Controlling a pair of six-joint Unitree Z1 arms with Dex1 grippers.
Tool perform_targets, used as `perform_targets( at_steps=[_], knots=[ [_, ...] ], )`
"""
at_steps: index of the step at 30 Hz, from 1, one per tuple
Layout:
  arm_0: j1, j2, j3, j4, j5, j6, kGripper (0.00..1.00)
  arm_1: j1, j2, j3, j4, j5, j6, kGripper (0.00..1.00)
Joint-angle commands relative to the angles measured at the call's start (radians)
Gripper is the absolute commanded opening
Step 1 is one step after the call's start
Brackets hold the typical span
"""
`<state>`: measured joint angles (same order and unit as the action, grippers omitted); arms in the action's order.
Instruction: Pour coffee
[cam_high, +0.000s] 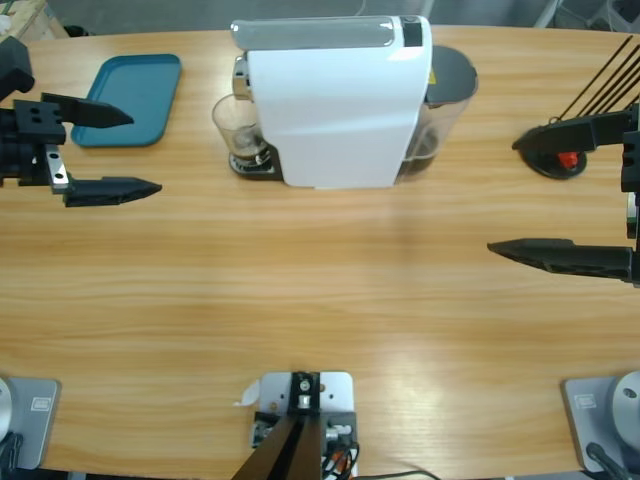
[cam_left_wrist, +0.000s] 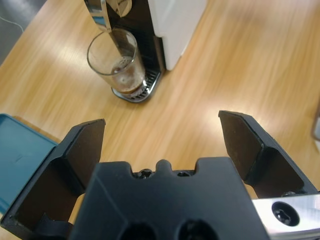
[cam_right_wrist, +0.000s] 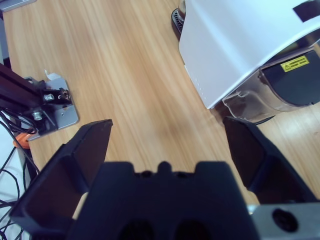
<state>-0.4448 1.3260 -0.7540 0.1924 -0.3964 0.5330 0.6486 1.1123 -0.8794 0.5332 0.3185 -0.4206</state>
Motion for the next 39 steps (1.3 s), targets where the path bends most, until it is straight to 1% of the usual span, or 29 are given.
perform_targets(
  at_steps=[1,5,9,18,30,39],
  knots=[
    [0.051,0.117,0.036,-0.099,-0.065,0.024,0.987,0.008,0.039,0.043,-0.015,0.016,-0.004,1.000],
    [0.078,0.186,0.030,-0.153,-0.124,0.026,0.987,-0.004,0.048,0.049,-0.024,0.035,-0.003,1.000],
    [0.102,0.239,0.025,-0.184,-0.136,0.034,0.976,-0.020,0.061,0.048,-0.031,0.047,-0.003,1.000],
    [0.103,0.348,-0.047,-0.191,-0.119,0.102,0.977,-0.023,0.095,0.049,-0.049,0.060,-0.003,1.000],
    [0.102,0.446,-0.097,-0.259,-0.134,0.104,0.982,-0.026,0.148,0.048,-0.081,0.076,-0.006,1.000],
    [0.079,0.513,-0.168,-0.261,-0.134,0.094,0.982,-0.034,0.182,0.045,-0.116,0.092,-0.006,1.000]
  ],
)
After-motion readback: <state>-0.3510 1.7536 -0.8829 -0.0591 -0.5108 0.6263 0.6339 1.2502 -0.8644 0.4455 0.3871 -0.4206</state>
